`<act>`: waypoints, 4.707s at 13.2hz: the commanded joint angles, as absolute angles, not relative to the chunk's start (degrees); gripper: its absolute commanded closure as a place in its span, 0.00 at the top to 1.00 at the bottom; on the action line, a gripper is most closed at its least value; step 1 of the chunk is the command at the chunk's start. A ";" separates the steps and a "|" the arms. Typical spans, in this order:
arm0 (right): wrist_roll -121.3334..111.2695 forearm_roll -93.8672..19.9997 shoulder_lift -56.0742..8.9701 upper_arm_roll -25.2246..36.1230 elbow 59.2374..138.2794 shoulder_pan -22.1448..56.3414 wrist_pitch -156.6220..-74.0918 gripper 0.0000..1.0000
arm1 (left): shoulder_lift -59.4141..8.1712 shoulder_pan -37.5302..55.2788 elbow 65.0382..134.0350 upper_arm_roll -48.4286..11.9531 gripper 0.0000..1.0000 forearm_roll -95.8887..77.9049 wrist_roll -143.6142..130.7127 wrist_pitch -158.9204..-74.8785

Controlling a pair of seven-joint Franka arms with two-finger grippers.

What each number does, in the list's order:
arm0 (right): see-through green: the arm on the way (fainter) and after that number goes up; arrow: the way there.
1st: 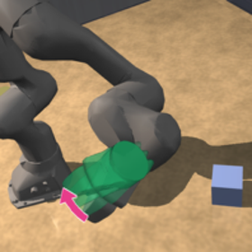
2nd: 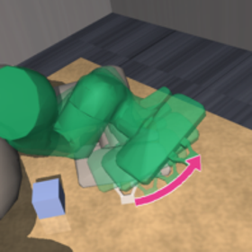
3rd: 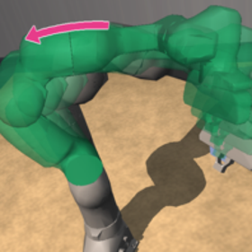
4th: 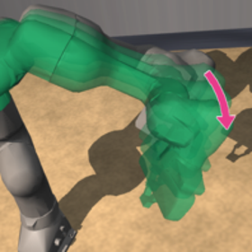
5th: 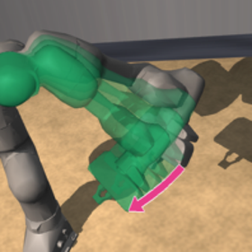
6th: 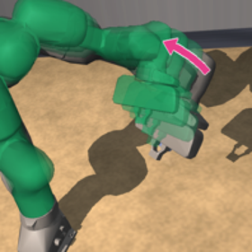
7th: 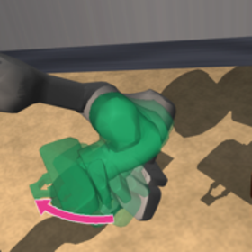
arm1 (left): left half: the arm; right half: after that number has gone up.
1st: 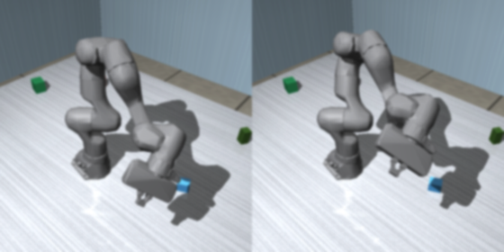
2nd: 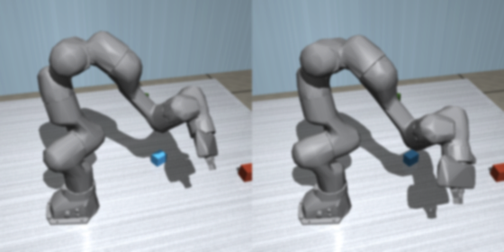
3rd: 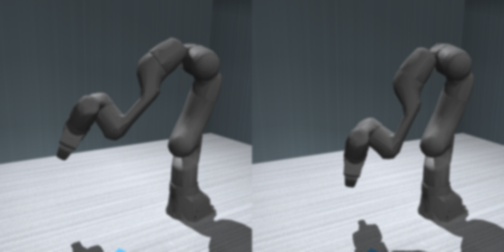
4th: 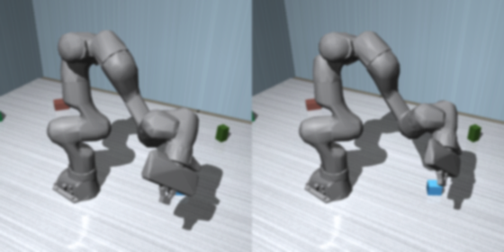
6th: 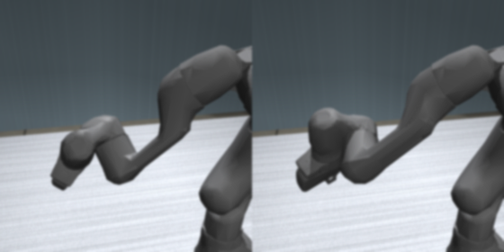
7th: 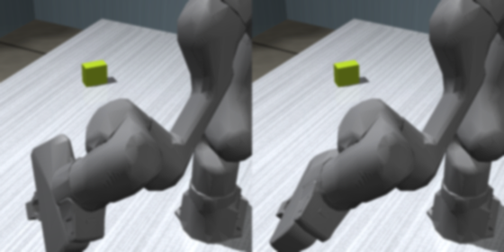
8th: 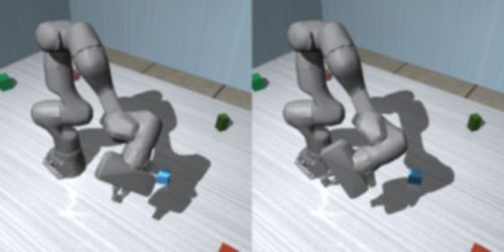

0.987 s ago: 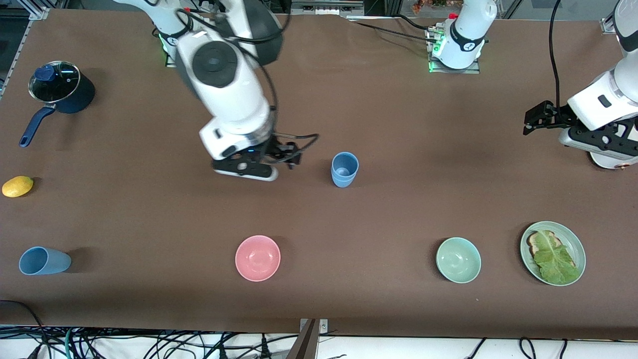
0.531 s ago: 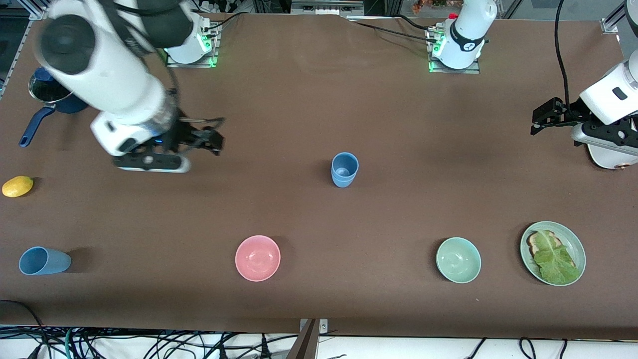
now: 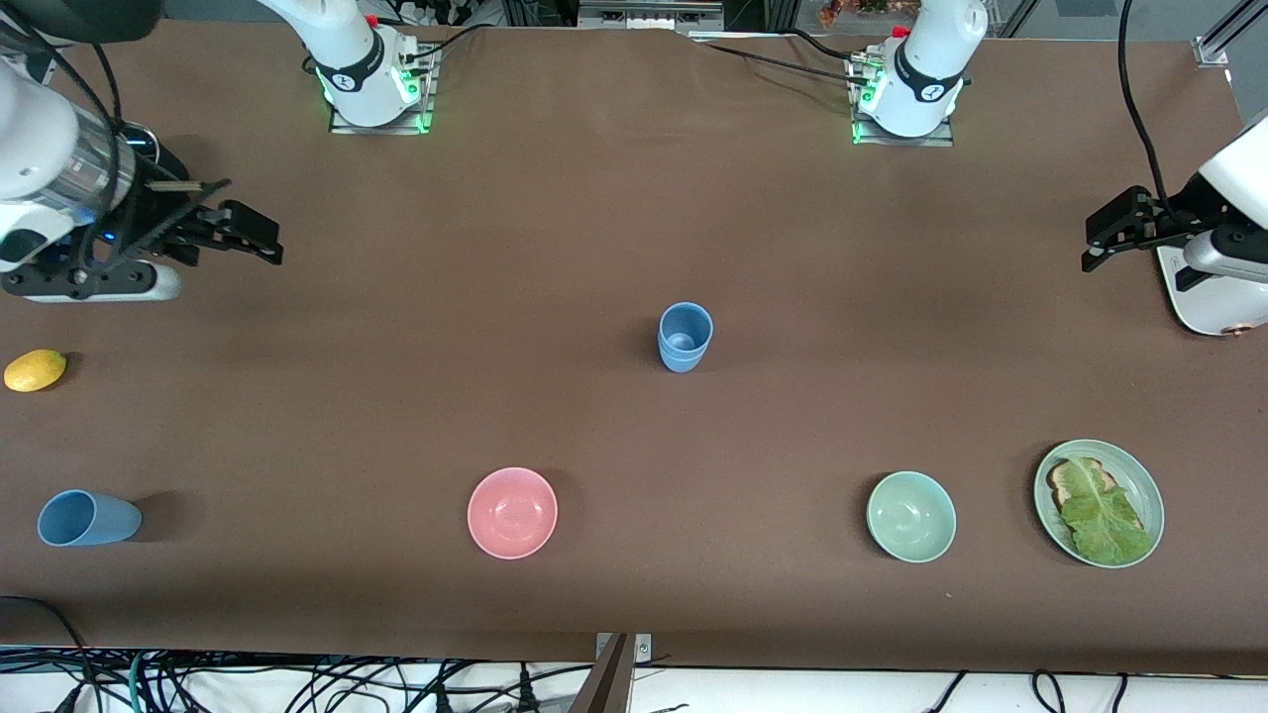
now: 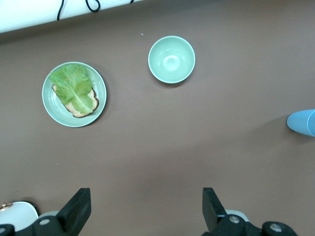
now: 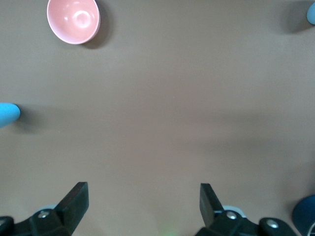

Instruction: Stack blue cups with both arms

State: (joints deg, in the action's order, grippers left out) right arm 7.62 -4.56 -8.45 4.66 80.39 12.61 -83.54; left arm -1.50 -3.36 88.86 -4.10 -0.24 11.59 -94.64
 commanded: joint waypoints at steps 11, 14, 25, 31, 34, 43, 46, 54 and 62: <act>1.23 -1.14 -4.48 2.20 83.50 6.15 -81.03 1.00 | -2.64 -3.34 86.13 -3.87 1.00 -0.44 10.72 -92.99; 1.93 -1.23 -4.40 1.41 83.23 6.15 -81.65 1.00 | -2.46 -3.51 86.13 -3.87 1.00 -0.44 10.81 -92.55; 1.76 -1.41 -4.83 1.06 82.09 6.59 -81.21 1.00 | -0.97 -3.52 87.71 -3.43 1.00 -1.05 10.81 -90.97; 1.76 -1.14 -4.92 0.97 82.09 7.03 -81.12 1.00 | -0.44 -3.52 87.72 -2.99 1.00 -1.05 10.72 -90.88; 1.67 -1.06 -4.92 1.05 82.09 7.03 -81.12 1.00 | -0.35 -3.52 87.28 -3.08 1.00 -0.62 11.16 -90.88; 1.58 -0.97 -5.10 1.05 82.09 7.03 -81.04 1.00 | -0.35 -3.52 87.19 -3.16 1.00 -0.44 3.52 -90.09; 1.49 -0.97 -5.10 1.05 82.00 7.03 -81.04 1.00 | -0.44 -3.52 87.10 -3.34 1.00 -0.44 3.52 -89.65; 1.49 -1.23 -5.01 0.97 82.00 7.03 -81.04 1.00 | -0.18 -3.34 86.92 -4.04 1.00 -0.44 -2.62 -85.78; 1.58 -1.14 -5.10 0.97 82.09 7.12 -81.04 1.00 | -0.53 -3.34 86.84 -3.78 1.00 -1.14 -9.76 -85.69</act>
State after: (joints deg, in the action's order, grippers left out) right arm 1.81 -1.85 -5.91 1.20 81.90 6.98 -81.45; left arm -0.68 -3.44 87.53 -3.97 -0.24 -8.87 -86.71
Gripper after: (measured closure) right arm 0.000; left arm 0.000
